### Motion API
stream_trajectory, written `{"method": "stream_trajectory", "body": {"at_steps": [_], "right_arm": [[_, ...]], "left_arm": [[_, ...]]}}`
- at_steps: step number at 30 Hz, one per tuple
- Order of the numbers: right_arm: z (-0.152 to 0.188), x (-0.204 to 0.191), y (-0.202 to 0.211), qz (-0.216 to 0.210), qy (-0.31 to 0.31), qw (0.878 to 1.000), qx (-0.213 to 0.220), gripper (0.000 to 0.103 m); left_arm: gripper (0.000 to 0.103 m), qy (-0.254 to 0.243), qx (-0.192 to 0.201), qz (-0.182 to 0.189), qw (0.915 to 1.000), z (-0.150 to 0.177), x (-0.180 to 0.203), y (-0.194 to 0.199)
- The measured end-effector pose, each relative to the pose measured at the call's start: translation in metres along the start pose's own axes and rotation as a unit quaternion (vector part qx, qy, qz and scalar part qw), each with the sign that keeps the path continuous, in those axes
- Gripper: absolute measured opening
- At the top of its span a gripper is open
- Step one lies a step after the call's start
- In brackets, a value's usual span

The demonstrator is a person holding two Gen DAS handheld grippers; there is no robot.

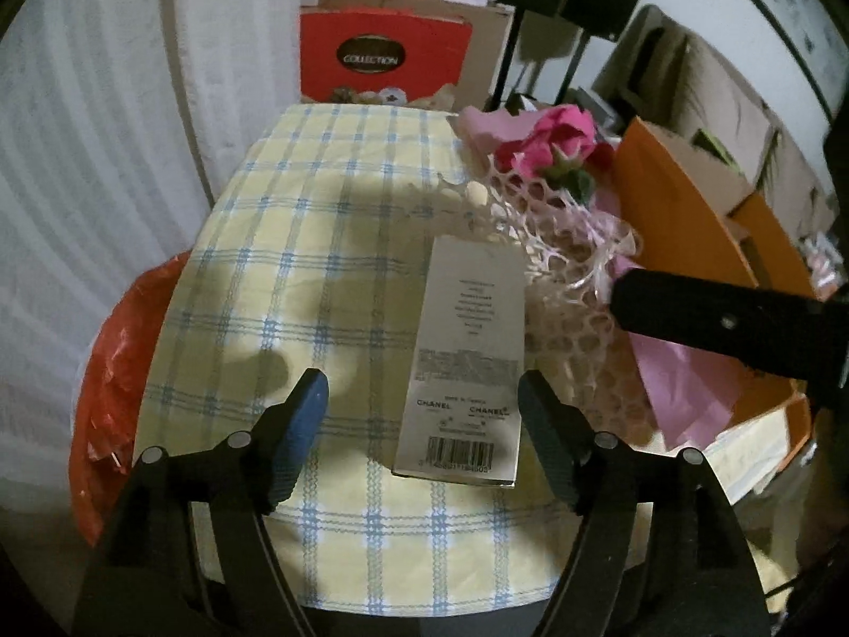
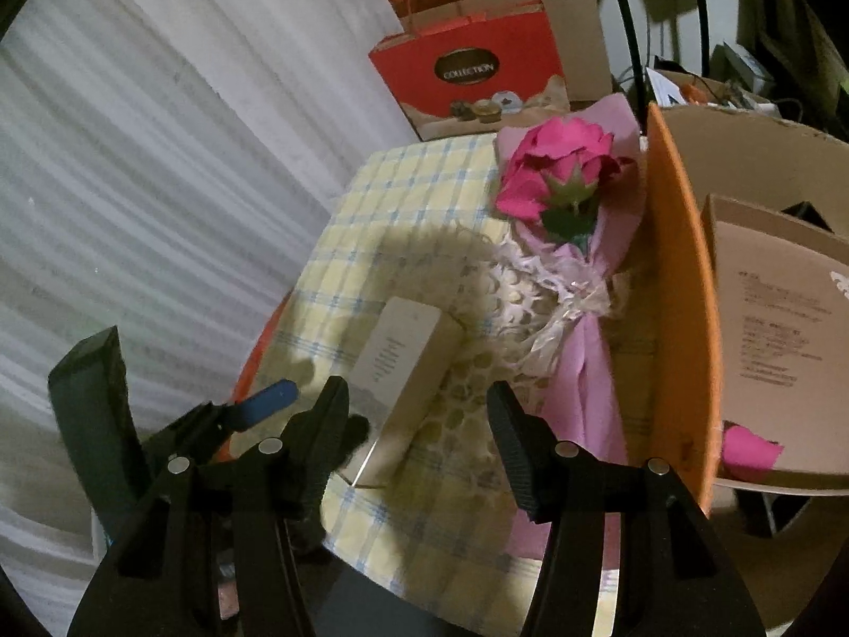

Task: Organize objects
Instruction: 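Lift the Chanel box with the left tool and hold it up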

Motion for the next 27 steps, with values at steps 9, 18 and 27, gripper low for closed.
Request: {"method": "stream_trajectory", "body": {"at_steps": [9, 18, 27], "right_arm": [[0.007, 0.004, -0.014, 0.0, -0.013, 1.0, -0.013, 0.053], [0.009, 0.01, -0.015, -0.003, -0.03, 0.999, -0.01, 0.053], [0.012, 0.009, -0.015, -0.005, -0.024, 1.0, -0.015, 0.053]], "left_arm": [[0.068, -0.005, 0.032, -0.031, 0.999, 0.0, -0.005, 0.011], [0.069, -0.045, 0.015, -0.034, 0.9983, 0.003, 0.015, 0.0], [0.046, 0.017, -0.008, 0.034, 0.9993, 0.008, -0.001, -0.007]]}}
Point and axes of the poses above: each gripper's, at about its wrist camera, not at the fingertips, and y roughly against the way its jaws point, x to its right, z to its underside, the point moved 7 cm from there along -y, roughly the way its jaws point, and after that the axes turned 1 degree about z, right-handed, at the moved point
